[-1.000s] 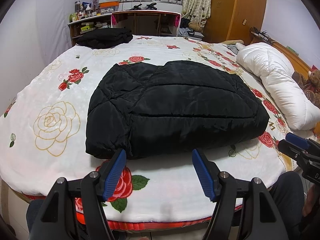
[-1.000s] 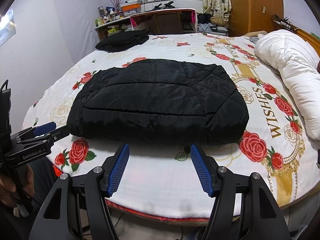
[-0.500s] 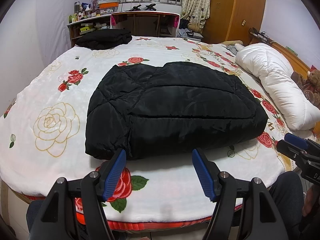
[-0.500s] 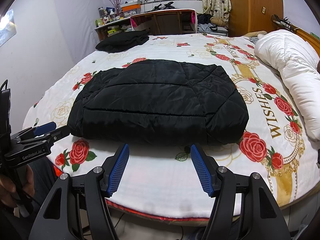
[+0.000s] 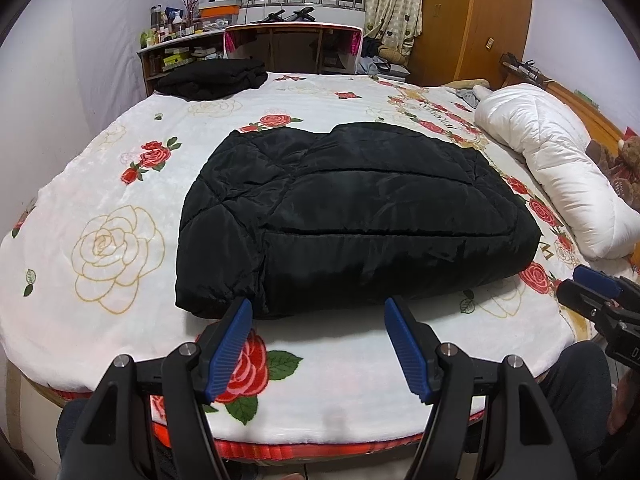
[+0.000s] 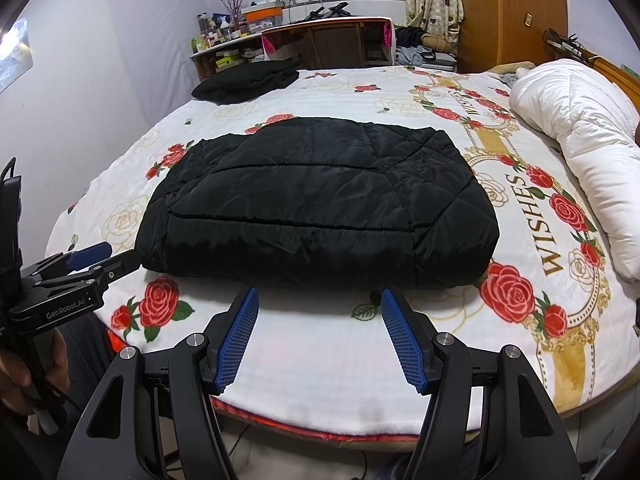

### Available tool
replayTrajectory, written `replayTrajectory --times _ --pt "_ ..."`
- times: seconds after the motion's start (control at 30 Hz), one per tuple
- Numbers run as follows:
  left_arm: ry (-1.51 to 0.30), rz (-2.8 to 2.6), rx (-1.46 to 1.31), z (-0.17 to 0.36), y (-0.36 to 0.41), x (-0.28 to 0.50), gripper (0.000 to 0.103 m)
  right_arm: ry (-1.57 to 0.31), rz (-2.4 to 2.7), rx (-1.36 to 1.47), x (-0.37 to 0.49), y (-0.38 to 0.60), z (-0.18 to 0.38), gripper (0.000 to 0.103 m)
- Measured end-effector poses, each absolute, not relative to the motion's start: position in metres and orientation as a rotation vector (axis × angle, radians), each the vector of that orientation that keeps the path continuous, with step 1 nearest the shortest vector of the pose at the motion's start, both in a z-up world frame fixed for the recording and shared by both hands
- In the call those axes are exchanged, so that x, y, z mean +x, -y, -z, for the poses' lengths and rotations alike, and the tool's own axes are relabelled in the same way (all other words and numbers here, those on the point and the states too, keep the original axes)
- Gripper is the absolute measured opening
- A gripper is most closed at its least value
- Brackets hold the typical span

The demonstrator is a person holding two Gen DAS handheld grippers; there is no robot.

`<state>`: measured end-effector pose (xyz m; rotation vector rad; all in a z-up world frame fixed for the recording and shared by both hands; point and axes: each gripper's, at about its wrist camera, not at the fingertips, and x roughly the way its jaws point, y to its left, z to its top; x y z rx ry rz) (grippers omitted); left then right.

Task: Fold large clothes

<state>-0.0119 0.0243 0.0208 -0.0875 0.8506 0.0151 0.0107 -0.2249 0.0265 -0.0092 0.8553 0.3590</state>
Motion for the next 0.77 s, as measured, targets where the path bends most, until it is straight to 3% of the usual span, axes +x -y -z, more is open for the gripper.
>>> replayTrajectory --times 0.77 --pt "-0.853 -0.01 -0.112 -0.0165 -0.0248 -0.0125 0.071 -0.856 -0.359 -0.008 0.0096 0.2252 -0.0278 0.064"
